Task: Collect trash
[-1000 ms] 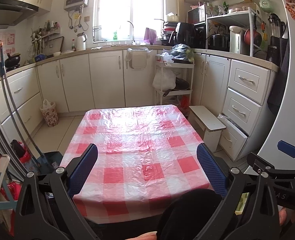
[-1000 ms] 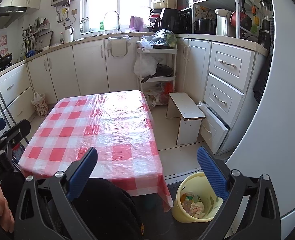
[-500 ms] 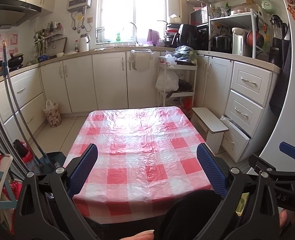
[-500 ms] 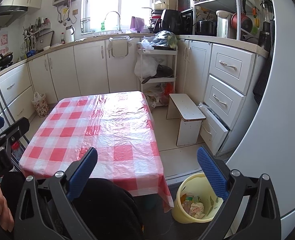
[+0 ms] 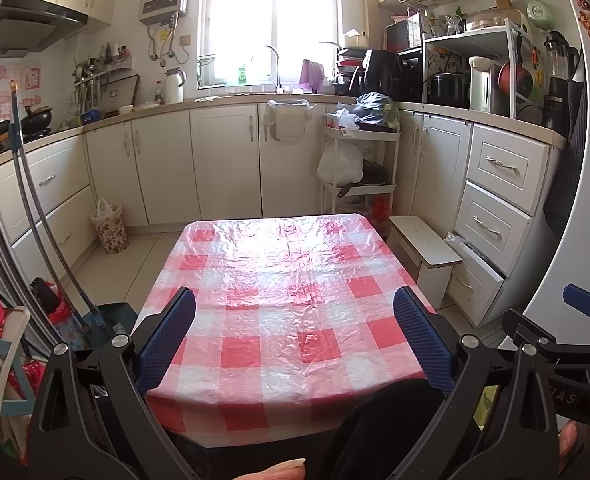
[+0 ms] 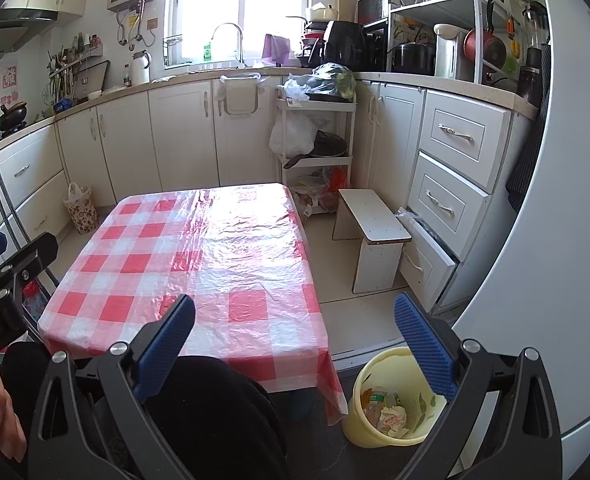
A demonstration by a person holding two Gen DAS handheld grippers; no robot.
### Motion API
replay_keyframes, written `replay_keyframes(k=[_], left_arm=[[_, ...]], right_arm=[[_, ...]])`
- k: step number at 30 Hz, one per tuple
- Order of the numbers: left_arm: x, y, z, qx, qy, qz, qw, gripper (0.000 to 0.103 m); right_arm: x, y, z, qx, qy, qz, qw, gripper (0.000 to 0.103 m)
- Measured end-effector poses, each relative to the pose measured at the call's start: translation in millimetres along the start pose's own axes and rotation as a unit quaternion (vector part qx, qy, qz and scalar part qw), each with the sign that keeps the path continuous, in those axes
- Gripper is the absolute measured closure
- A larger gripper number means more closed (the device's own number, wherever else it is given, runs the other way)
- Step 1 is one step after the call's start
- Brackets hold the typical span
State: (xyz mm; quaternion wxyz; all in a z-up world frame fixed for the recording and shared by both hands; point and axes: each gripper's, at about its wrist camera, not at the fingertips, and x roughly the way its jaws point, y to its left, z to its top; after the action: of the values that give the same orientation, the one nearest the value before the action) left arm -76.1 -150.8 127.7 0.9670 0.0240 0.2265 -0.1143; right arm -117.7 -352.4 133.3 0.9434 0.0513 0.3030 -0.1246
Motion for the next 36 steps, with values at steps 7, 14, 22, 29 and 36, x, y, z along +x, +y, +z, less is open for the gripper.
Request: replay_keyframes(k=[7,14,22,29,36], left_arm=[[-0.7,1.2,-0.2,-0.002,-0.002,0.001,1.0000,0.007],[-3.2,4.4,-1.3,-0.004,-0.005,0.004,1.0000,0.007],[-5.1,5.0,0.3,-0.005,-0.008,0.004,0.9999,0.007],[-5.7,6.9,1.0,-0.007,-0.009,0.004,0.9999,0.007],[-5.9,5.8,1.2,-0.005,-0.009,0.010,0.9999,0.007]], right_arm=[[0.0,0.8,-0.3,0.000,0.000,0.000,1.000,0.007],[0.1,1.2,-0.6,0.000,0.000,0.000,1.000,0.007],[0.0,1.8,-0.7,0.000,0.000,-0.001,1.000,0.007],[0.0,2.7,-0.8,-0.001,0.000,-0.001,1.000,0.007],[-0.4,4.3,-1.1,-0.001,0.000,0.000,1.000,0.007]])
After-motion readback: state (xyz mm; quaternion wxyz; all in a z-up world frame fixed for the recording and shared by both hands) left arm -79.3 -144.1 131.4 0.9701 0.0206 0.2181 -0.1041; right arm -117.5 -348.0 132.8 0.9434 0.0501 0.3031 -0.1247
